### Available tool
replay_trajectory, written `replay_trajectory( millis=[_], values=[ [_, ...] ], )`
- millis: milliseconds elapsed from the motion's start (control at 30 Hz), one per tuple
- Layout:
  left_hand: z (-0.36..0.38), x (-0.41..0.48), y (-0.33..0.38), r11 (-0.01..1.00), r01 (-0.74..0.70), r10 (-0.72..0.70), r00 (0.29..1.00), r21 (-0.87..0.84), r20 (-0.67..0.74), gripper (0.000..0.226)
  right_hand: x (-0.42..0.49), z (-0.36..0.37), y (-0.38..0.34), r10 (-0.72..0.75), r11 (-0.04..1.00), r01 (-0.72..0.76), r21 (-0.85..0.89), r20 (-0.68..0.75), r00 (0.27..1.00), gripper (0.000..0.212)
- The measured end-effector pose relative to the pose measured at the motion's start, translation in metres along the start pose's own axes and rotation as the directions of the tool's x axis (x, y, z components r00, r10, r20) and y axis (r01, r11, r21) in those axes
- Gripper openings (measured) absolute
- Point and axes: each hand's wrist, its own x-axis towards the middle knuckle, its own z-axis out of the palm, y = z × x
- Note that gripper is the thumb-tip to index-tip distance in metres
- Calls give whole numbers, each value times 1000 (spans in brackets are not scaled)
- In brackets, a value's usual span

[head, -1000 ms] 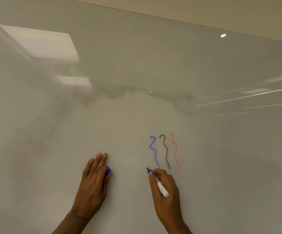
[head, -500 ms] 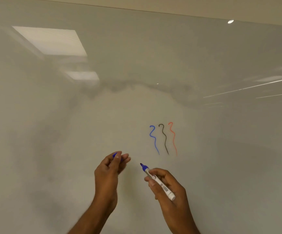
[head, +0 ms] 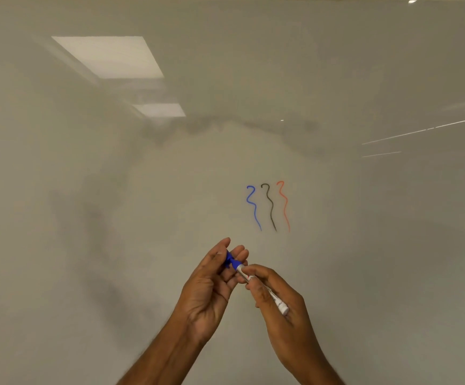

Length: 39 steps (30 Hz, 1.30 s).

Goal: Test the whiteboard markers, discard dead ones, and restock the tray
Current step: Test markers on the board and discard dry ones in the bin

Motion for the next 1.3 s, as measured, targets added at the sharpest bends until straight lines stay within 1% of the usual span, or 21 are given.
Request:
replay_trajectory(
  millis=[133, 333, 433, 600, 833, 1100, 1200, 1300],
  values=[
    [-1, -18, -8, 1000, 8, -9, 999, -10, -32, 30, -17, 1, -5, -3, 999, 2, -50, -7, 1000, 26],
    [-9, -48, -6, 999, 32, -34, 999, -34, -39, 31, -43, 16, -19, 17, 994, -27, -105, -92, 996, 26],
    [-16, -65, 1, 998, 42, -43, 999, -41, -25, 32, -57, 26, -31, 33, 994, -44, -97, -110, 993, 21],
    [-38, -94, 20, 994, 70, -70, 998, -82, 2, 40, -84, 51, -57, 47, 998, -52, -31, -156, 987, 23],
    [-58, -130, 22, 988, 130, -129, 992, -83, 15, 42, -123, 74, -77, 75, 994, -89, -62, -207, 975, 23],
    [-40, -150, -7, 972, 196, -191, 980, -129, 53, 36, -150, 52, -86, 49, 972, -102, -209, -242, 969, 26],
    [-27, -154, -28, 958, 242, -234, 970, -151, 69, 36, -158, 27, -91, 62, 976, -113, -188, -259, 964, 21],
    [-19, -154, -42, 953, 254, -243, 966, -163, 86, 38, -161, 10, -95, 78, 985, -116, -129, -270, 960, 22]
  ],
)
